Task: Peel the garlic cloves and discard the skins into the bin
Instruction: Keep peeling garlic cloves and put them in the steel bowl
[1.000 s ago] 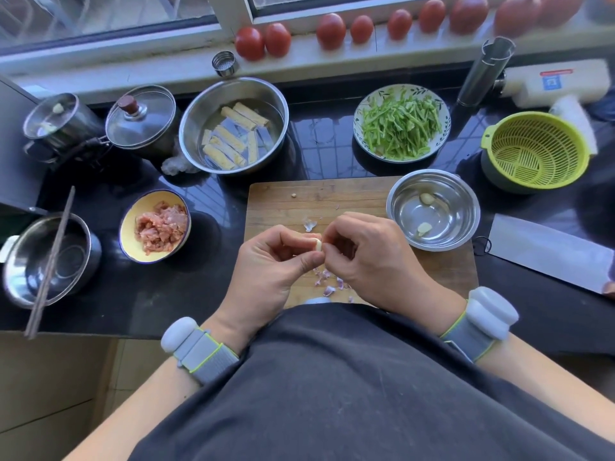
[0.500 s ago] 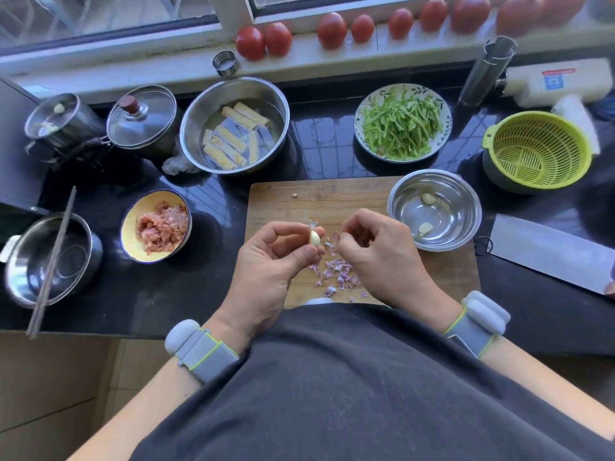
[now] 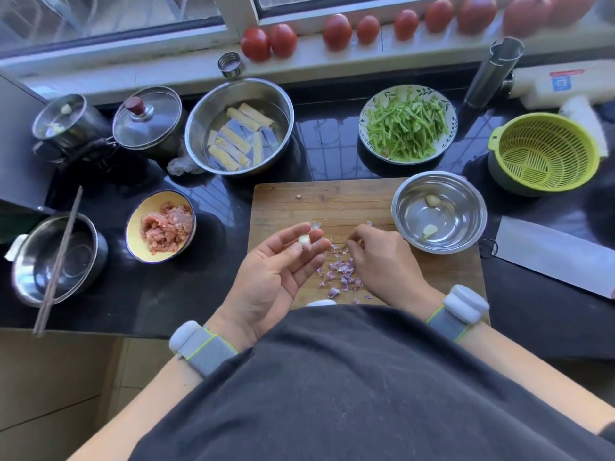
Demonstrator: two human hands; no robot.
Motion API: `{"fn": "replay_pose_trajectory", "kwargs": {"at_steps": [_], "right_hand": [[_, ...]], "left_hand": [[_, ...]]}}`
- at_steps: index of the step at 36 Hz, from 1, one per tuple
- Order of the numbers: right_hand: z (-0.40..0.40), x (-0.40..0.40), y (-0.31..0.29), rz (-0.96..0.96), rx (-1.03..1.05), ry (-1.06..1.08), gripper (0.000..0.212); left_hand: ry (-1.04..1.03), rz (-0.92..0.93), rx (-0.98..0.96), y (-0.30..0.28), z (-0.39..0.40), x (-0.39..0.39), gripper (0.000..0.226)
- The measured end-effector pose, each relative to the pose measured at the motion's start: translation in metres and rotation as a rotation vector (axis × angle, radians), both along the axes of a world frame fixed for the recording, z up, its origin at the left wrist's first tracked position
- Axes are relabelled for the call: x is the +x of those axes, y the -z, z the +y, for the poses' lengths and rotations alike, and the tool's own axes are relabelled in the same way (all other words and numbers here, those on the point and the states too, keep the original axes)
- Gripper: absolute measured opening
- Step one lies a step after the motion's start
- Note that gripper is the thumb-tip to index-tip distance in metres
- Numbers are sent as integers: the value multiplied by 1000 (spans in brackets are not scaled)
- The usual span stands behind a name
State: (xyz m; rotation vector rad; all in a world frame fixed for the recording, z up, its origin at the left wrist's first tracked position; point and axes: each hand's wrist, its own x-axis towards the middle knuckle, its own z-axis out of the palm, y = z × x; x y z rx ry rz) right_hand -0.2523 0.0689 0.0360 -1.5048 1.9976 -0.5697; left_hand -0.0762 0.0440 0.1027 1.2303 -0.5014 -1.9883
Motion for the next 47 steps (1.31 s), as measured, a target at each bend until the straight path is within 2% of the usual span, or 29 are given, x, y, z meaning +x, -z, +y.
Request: {"fn": "replay_pose_trajectory", "kwargs": {"at_steps": [3,5,8,16,21,27,34,38,43,47], "right_hand": [[0,4,-20,-198,-109,-5,13],[3,9,-36,-333,-193,-46,4],[4,15,-46,-465,-261,-131,14],[2,7,-48,-476,-304,-224,17],[0,3,-45,-367,-430,-284,18],[1,4,-44,-341,-508,-294,15],[3,4,-41,-325,-503,-302,11],[6,5,-39,-366,-423,-211,13],[7,10,-48,-690,-122,-2,9],[6,12,-54,-728,-58,47,12]], "left_hand": [[5,-32,-46,3,0,0,22],[21,-46,-84,4,-1,1,20],[63,-49,-92,5,-1,2,22],[201,-67,-84,7,-1,6,42],[231,-25,-110,3,1,5,38],[244,-30,-139,2,1,6,37],[214,-34,-111,2,2,4,34],[161,13,-117,1,3,1,26],[130,-62,-269,-1,4,0,24],[125,-164,-378,-1,4,-2,20]]}}
